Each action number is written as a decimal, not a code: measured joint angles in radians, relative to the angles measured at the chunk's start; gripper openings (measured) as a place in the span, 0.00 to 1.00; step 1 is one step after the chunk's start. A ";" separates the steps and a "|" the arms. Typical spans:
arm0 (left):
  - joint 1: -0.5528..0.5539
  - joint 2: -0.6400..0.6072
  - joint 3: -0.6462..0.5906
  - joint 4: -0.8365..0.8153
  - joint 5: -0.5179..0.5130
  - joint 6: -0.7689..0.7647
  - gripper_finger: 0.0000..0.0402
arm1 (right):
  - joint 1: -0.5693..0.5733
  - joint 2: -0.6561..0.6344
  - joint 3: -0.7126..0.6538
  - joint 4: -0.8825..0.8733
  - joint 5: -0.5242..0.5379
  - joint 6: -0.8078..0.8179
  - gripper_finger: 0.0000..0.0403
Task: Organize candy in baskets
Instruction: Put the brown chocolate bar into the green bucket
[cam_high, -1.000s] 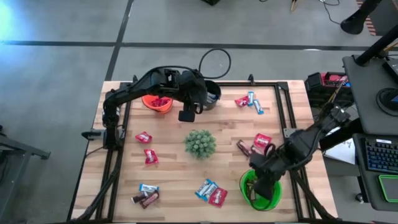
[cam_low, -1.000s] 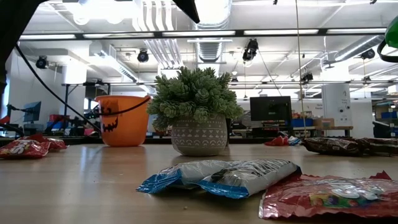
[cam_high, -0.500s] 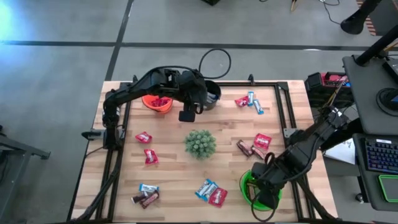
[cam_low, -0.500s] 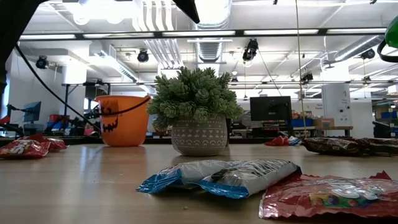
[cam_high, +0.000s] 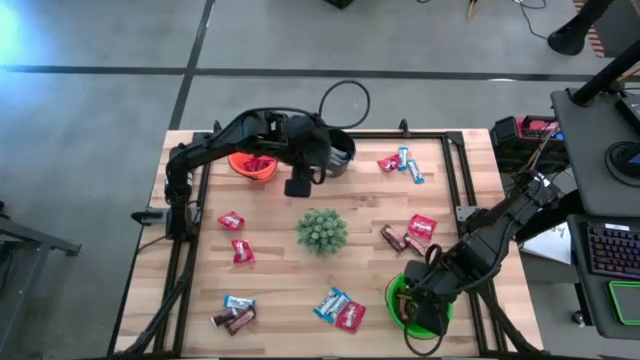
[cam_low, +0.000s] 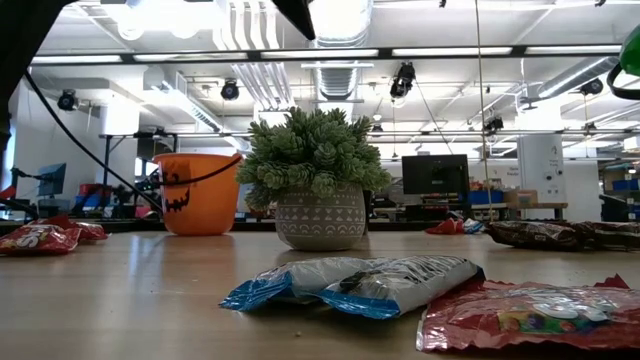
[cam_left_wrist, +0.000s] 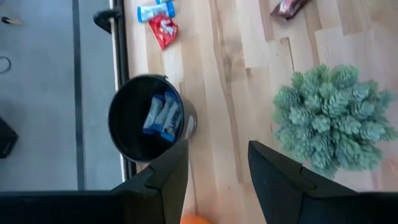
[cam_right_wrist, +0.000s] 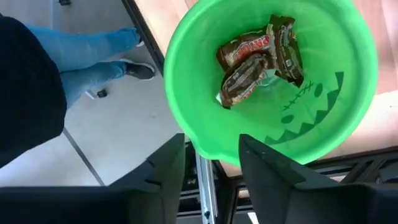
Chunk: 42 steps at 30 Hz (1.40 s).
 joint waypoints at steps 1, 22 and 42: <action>0.000 -0.001 0.000 -0.012 0.000 -0.007 0.37 | 0.000 0.000 0.000 -0.005 0.018 0.000 0.38; -0.001 -0.150 0.002 -0.106 0.019 -0.115 0.37 | -0.289 -0.002 0.000 -0.151 0.390 -0.302 0.45; 0.000 -0.218 0.001 -0.106 0.001 -0.272 0.37 | -0.496 -0.002 0.000 -0.156 0.412 -0.672 0.45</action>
